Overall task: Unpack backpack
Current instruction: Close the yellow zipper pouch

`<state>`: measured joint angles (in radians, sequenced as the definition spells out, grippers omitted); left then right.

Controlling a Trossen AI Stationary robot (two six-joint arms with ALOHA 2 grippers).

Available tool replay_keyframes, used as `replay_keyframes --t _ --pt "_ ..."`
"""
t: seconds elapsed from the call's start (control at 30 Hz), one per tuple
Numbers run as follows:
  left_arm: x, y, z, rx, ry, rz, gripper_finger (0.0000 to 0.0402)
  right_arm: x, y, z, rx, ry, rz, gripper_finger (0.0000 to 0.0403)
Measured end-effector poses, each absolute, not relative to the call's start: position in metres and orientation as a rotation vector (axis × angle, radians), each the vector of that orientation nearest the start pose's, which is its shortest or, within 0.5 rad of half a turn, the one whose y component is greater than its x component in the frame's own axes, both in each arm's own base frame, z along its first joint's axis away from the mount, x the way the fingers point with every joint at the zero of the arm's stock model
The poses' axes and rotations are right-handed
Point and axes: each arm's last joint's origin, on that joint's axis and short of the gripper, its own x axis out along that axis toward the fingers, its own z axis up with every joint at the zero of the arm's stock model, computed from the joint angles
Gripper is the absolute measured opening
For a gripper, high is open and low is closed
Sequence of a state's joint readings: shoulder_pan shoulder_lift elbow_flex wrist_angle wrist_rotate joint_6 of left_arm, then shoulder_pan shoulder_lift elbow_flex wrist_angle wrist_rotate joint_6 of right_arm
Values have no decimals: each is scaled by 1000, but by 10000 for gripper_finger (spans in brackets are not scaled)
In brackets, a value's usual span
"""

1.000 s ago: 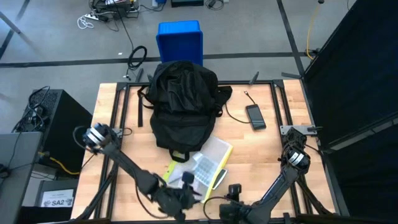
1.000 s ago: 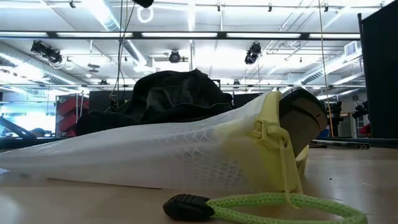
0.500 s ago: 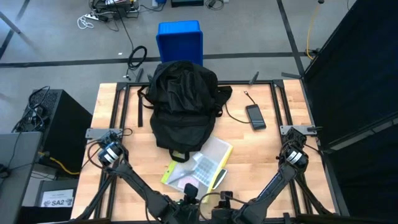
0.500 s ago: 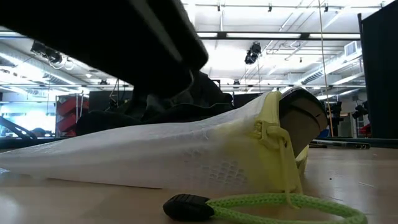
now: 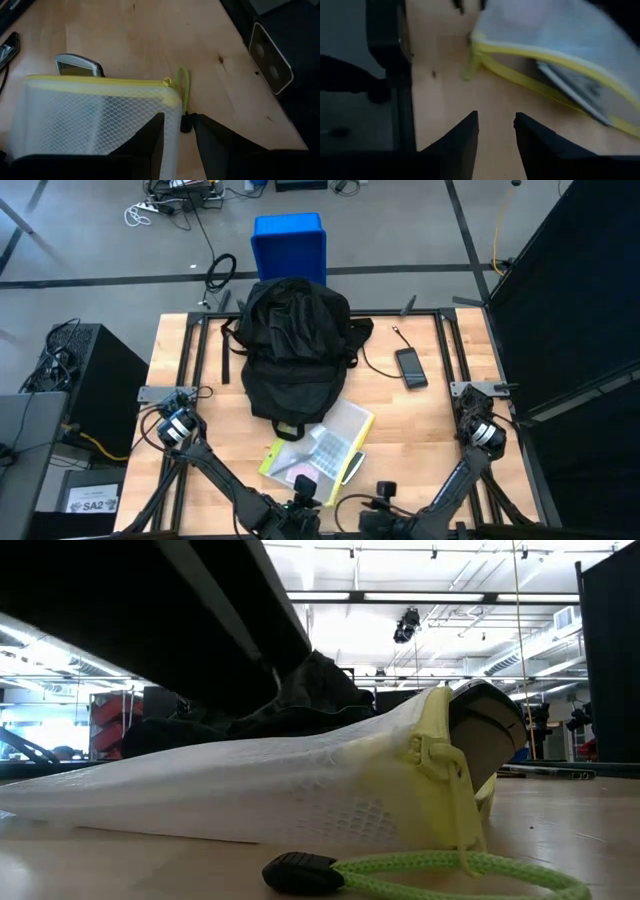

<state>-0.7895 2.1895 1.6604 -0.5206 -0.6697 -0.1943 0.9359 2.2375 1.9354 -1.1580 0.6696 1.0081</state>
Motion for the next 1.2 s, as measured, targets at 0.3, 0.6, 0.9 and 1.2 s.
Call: replay_keyframes --t 0.3,0.6,0.9,1.2 --pt "343 -308 168 506 785 -14 87 241 324 189 -12 872 -289 79" --pt "344 -306 168 505 778 -5 88 222 278 151 356 663 -55 87" --pt "344 -305 161 517 784 -41 90 276 278 125 372 684 135 92" --pt "347 -308 146 540 801 -74 138 293 268 117 370 681 100 114"
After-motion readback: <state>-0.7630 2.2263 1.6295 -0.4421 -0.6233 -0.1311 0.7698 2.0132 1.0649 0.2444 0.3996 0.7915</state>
